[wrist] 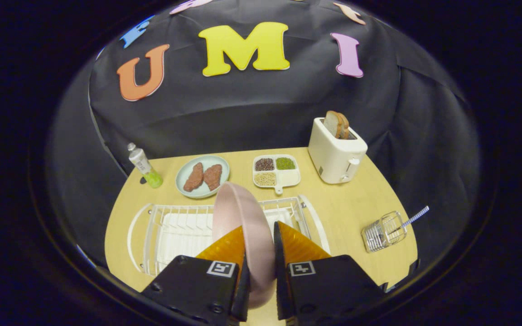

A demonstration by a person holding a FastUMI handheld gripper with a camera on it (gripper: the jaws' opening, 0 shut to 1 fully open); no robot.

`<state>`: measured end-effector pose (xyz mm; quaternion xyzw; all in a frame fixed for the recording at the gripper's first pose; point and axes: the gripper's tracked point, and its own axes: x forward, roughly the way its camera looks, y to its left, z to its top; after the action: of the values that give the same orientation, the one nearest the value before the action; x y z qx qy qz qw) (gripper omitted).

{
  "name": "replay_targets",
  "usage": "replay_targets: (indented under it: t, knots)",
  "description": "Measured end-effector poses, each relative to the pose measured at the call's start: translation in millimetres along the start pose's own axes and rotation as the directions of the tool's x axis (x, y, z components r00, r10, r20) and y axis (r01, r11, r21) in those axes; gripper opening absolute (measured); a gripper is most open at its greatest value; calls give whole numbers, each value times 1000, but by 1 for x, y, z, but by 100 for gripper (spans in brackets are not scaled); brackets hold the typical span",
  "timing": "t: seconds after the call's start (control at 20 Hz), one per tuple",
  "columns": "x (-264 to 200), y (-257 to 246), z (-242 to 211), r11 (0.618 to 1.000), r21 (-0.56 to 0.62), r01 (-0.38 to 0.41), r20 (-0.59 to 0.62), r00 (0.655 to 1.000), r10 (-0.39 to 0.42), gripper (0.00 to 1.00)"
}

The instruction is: Take the plate from the dish rack, then take the spoon from the basket and place it into the plate.

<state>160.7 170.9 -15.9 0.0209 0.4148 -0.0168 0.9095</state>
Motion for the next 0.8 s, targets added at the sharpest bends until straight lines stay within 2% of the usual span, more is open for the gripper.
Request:
replay_targets:
  t: [0.25, 0.4, 0.6, 0.8]
  knots:
    - [-29, -7, -26, 986, 59, -154, 5, 988, 154, 29]
    - [-43, -23, -60, 966, 107, -235, 18, 972, 235, 29]
    - [-42, -40, -115, 926, 203, -317, 7, 947, 322, 29]
    - [-36, -56, -169, 897, 255, -360, -19, 926, 377, 29]
